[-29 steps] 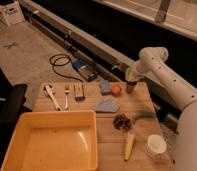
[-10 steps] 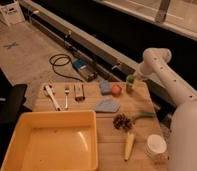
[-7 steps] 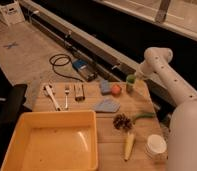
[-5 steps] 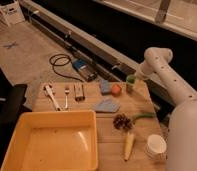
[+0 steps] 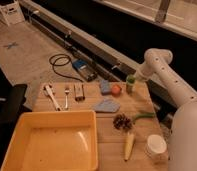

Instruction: Stack cups into tray

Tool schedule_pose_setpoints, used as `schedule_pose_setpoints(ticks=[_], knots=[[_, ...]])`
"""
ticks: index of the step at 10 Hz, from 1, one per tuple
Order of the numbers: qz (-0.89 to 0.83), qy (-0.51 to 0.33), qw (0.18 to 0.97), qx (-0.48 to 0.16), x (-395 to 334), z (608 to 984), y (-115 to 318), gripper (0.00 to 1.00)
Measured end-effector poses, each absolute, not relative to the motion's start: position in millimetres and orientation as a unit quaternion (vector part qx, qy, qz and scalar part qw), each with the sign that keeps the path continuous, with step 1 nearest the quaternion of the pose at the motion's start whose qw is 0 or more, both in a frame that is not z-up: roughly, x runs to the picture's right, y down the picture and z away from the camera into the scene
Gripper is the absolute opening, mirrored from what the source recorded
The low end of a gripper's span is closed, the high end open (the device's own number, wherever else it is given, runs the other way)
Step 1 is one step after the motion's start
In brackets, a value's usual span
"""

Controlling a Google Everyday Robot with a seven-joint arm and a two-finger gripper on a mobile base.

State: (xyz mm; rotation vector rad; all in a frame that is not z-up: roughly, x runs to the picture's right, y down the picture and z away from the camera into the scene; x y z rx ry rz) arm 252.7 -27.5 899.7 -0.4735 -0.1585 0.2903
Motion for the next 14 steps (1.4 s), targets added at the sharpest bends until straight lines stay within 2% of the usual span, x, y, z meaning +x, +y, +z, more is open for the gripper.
schedule_pose_setpoints(ticks=[6, 7, 11, 13, 14], knots=[[0.139, -0.077, 0.952, -0.26, 243.0, 922.5, -14.2, 0.62], [0.139, -0.077, 0.952, -0.264, 239.9, 925.6, -12.6, 0.57], [0.147, -0.083, 0.949, -0.267, 237.7, 934.1, -10.7, 0.17], [0.147, -0.086, 0.948, -0.27, 236.4, 937.3, -10.5, 0.01], [0.147, -0.088, 0.948, -0.27, 235.3, 939.1, -10.9, 0.0]])
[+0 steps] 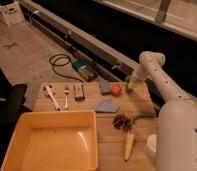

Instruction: Stack cups into tray

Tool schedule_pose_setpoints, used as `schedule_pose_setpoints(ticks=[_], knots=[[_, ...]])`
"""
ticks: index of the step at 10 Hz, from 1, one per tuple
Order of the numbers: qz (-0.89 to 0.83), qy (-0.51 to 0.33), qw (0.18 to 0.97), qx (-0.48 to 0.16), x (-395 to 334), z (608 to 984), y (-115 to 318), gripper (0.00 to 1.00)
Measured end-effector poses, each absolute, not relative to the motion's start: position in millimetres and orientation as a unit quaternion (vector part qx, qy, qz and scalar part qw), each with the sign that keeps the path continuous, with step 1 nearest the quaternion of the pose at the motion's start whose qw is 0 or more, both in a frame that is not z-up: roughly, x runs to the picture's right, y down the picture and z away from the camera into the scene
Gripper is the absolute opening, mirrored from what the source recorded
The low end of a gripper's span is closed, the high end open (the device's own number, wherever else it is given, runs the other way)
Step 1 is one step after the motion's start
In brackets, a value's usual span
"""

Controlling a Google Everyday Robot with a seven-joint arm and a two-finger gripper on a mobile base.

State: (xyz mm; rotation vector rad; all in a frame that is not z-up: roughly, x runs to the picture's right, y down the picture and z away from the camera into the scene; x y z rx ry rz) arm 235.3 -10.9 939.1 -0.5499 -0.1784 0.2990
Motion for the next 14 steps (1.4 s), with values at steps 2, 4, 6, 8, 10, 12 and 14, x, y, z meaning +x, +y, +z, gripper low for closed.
schedule_pose_setpoints(ticks=[2, 4, 6, 8, 10, 12, 14], knots=[[0.146, -0.088, 0.947, -0.274, 234.8, 939.5, -9.7, 0.0], [0.146, -0.091, 0.948, -0.266, 237.9, 928.0, -16.4, 0.0], [0.146, -0.095, 0.952, -0.251, 251.8, 897.2, -31.6, 0.0], [0.138, -0.104, 0.956, -0.239, 263.4, 865.3, -42.7, 0.0], [0.131, -0.11, 0.958, -0.232, 289.7, 835.4, -36.2, 0.0], [0.126, -0.113, 0.96, -0.223, 317.2, 805.9, -21.1, 0.0], [0.124, -0.102, 0.962, -0.22, 345.5, 775.8, 6.9, 0.0]])
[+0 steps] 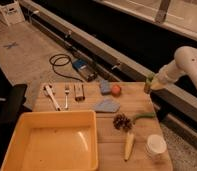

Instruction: Stack cups into tray

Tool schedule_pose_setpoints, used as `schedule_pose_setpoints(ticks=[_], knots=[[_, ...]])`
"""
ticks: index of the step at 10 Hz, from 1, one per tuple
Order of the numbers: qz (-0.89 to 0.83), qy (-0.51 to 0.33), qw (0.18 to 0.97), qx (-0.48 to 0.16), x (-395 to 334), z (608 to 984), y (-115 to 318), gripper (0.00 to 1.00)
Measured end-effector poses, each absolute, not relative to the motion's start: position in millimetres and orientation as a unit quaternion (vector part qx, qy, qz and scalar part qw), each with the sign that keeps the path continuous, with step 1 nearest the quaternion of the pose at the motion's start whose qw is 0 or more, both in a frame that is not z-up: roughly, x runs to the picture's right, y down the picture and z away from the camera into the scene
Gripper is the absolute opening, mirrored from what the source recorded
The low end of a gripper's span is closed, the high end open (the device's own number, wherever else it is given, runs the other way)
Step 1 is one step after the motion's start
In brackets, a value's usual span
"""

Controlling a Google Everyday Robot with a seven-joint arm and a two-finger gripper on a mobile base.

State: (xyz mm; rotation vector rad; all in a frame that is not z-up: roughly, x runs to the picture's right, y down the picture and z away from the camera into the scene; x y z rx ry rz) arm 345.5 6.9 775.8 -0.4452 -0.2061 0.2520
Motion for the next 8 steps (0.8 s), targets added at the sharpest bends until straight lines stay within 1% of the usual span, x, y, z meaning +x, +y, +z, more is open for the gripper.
schedule_pose_setpoints(ticks=[2, 5, 8], knots=[[0.127, -0.082, 0.964, -0.219, 373.6, 747.8, 35.8, 0.0], [0.138, -0.059, 0.961, -0.233, 403.4, 722.3, 71.8, 0.0], [0.136, -0.06, 0.961, -0.234, 400.6, 723.3, 70.6, 0.0]])
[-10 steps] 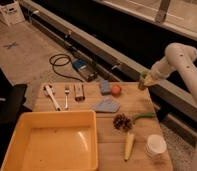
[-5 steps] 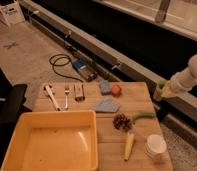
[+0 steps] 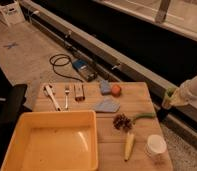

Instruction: Stack cups into tray

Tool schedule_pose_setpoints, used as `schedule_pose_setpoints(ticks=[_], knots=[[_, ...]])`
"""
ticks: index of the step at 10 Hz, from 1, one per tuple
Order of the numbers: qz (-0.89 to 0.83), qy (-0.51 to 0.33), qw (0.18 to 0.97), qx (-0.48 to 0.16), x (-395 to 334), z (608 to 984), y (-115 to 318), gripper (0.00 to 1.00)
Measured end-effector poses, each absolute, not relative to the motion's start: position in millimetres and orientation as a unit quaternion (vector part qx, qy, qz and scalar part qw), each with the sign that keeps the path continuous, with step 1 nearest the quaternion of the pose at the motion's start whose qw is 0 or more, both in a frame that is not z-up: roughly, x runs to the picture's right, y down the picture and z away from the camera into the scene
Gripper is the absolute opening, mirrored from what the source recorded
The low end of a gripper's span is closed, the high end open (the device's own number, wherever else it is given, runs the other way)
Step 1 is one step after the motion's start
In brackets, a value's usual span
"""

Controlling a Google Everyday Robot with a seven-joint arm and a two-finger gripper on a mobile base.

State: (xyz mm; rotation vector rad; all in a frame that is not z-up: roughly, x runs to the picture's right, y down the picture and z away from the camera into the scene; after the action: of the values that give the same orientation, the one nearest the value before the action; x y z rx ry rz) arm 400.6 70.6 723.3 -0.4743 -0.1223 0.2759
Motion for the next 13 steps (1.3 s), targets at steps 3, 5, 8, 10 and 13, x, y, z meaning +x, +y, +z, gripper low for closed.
schedule_pose_setpoints(ticks=[3, 5, 8, 10, 13], knots=[[0.136, -0.06, 0.961, -0.234, 401.1, 723.4, 70.6, 0.0], [0.135, -0.059, 0.961, -0.234, 400.9, 723.7, 71.9, 0.0], [0.123, -0.054, 0.967, -0.216, 393.1, 705.3, 77.5, 0.0], [0.111, -0.057, 0.972, -0.201, 387.3, 678.5, 85.6, 0.0], [0.082, -0.072, 0.976, -0.191, 370.6, 644.8, 103.8, 0.0]])
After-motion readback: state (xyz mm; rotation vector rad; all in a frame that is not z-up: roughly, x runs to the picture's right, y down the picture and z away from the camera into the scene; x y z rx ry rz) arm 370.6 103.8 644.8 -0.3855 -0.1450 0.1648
